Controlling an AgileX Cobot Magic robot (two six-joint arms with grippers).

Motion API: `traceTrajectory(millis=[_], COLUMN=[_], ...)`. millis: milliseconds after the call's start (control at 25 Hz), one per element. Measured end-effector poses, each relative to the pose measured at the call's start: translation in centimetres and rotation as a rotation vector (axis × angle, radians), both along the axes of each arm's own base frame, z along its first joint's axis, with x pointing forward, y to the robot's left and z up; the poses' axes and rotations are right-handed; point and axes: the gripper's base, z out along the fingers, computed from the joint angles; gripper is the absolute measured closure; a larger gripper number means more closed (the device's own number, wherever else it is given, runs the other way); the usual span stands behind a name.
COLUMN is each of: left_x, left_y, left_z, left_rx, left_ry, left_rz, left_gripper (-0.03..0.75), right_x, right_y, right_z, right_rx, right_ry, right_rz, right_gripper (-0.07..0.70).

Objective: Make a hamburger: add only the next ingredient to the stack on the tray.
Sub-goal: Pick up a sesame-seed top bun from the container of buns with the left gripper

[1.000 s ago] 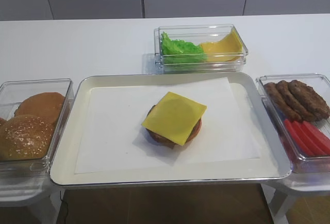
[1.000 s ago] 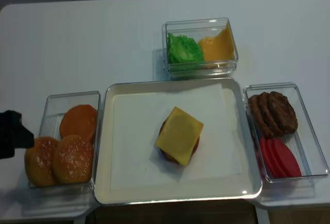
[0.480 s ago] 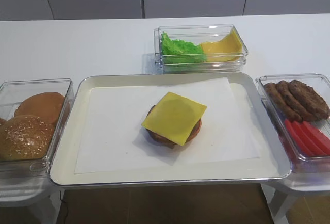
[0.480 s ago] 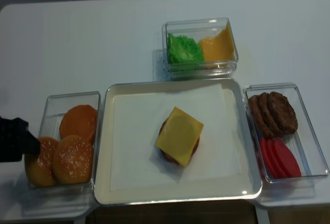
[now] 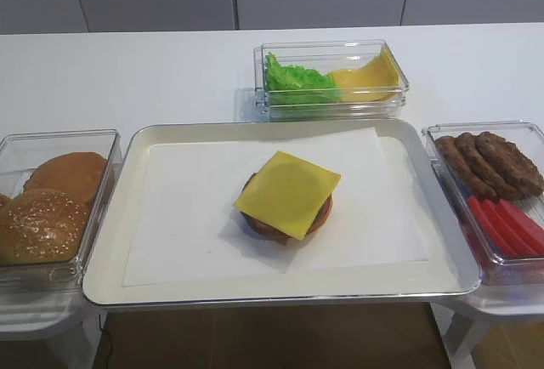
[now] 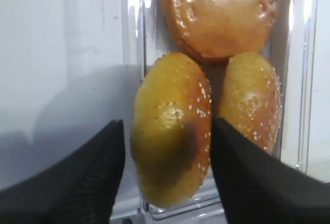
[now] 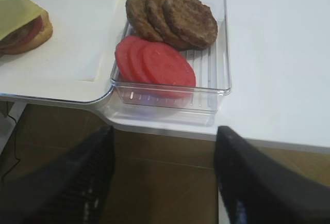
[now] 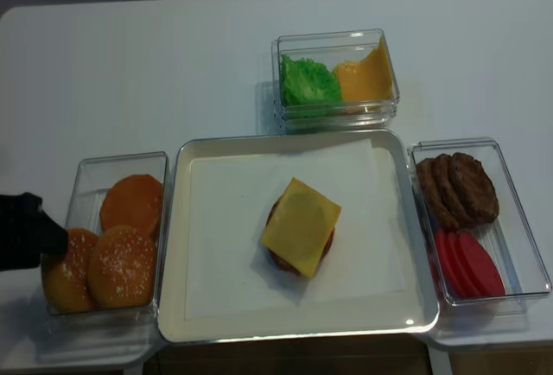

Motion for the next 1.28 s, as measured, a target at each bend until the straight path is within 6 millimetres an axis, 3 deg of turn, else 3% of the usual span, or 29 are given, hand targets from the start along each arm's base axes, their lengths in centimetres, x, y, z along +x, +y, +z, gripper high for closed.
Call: traceTrajectory(millis=[1280], left_x=[0.21], left_y=[-0.11], left_z=[-0.47], left_rx=[-0.033], left_ry=[0.018], left_rz=[-0.046], left_gripper=[0.330], right_x=[0.00], right_y=[0.00], right_z=[0.00], right_rx=[0.001], right_ry=[0.000], right_rz=[-0.001], right_gripper=[0.171])
